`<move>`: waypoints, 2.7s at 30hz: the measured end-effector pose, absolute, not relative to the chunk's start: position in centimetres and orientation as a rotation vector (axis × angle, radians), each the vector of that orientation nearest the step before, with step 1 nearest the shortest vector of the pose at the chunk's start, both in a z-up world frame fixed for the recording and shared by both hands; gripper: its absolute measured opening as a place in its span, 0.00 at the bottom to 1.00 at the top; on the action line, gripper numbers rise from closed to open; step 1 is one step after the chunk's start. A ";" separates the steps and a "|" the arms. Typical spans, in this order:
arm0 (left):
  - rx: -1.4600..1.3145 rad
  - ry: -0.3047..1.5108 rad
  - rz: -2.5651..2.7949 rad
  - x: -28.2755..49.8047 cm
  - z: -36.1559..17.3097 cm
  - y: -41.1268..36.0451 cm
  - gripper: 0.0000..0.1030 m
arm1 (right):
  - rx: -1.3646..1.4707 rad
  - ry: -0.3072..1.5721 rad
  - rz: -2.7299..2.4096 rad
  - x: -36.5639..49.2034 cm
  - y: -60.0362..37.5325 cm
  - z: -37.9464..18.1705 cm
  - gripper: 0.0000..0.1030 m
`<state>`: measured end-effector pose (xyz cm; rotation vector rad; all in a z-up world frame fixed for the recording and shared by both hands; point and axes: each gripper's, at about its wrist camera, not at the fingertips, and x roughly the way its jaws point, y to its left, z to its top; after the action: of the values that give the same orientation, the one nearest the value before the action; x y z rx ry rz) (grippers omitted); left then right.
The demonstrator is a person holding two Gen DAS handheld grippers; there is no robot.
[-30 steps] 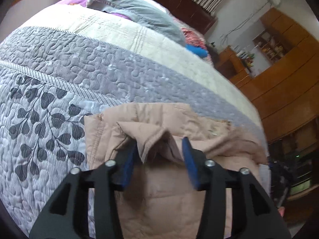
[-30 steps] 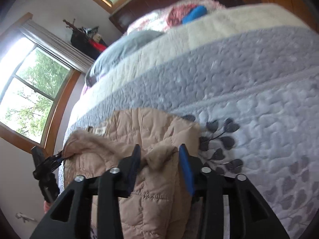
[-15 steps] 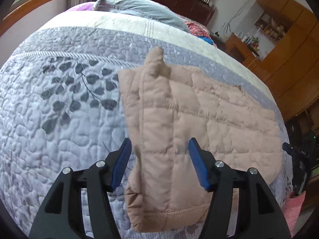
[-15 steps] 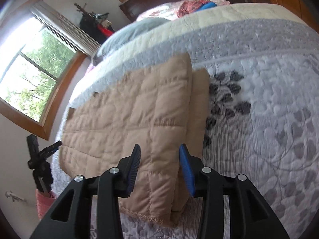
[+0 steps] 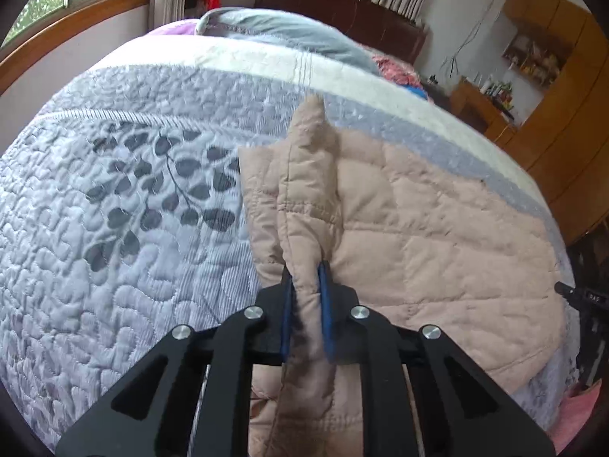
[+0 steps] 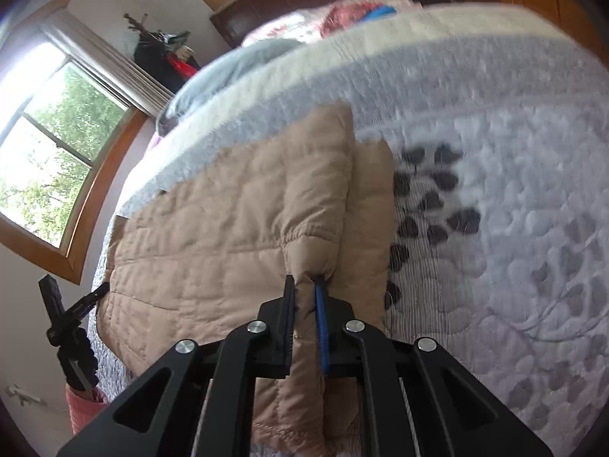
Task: Fold large clothes
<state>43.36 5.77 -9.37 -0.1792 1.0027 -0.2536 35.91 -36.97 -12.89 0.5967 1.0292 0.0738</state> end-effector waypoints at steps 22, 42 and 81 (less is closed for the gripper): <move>-0.084 0.863 -0.152 37.4 -2.9 2.6 0.35 | 0.489 0.944 0.010 29.8 -32.2 -7.7 0.25; 0.017 0.997 -0.322 33.7 -11.1 -8.1 0.37 | 0.284 1.117 0.050 33.3 -19.3 -14.1 0.20; -0.026 0.913 -0.320 32.0 -4.8 -1.1 0.59 | 0.305 0.938 0.121 28.3 -23.4 -8.3 0.52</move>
<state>32.02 -1.07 -4.85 -0.0256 0.9126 -0.3202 28.28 -23.36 -8.26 0.3050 0.9381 0.1207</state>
